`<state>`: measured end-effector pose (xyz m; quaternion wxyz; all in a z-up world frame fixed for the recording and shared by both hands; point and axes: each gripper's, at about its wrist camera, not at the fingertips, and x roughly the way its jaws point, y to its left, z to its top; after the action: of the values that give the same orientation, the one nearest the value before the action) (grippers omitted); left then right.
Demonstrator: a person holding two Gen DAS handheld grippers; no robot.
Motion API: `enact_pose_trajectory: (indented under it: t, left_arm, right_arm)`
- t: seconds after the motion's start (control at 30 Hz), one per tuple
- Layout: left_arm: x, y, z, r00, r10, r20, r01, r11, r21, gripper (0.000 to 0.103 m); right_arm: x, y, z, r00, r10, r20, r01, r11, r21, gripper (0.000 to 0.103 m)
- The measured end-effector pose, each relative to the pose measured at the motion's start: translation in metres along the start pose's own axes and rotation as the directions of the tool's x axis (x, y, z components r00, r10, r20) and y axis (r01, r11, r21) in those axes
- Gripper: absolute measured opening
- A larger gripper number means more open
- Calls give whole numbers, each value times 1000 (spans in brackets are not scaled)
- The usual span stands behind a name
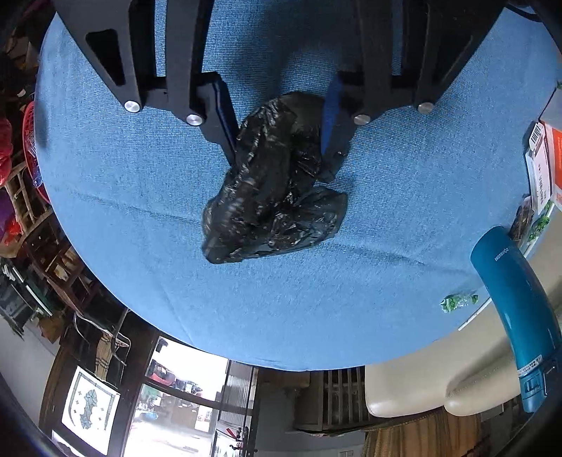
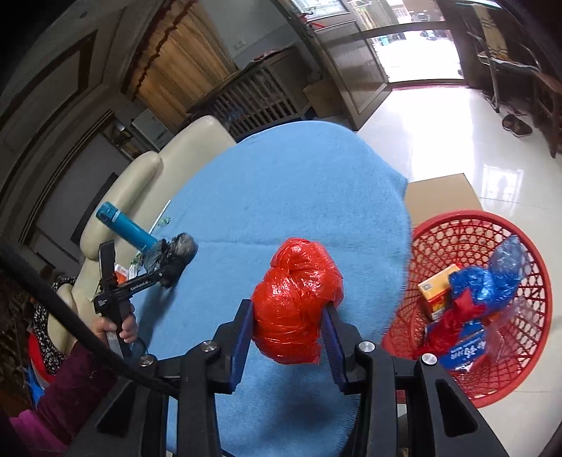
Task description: Collect trash
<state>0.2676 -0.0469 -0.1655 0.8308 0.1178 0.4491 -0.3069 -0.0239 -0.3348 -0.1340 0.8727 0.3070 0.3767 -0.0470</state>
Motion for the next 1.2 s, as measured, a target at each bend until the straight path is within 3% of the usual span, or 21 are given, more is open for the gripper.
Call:
enact_pose_trajectory:
  t: [0.2, 0.8, 1.2]
  left_arm:
    - [-11, -12, -11, 1000, 0, 7, 0, 1000, 20, 36]
    - [-78, -67, -79, 999, -28, 15, 28, 1000, 1, 35]
    - [-110, -113, -79, 996, -16, 92, 12, 999, 45, 35]
  right_arm:
    - [-3, 1, -9, 1000, -3, 6, 3, 1000, -28, 41]
    - [-16, -1, -15, 997, 65, 37, -65, 998, -18, 41]
    - [-36, -8, -18, 991, 106, 78, -105, 994, -12, 41]
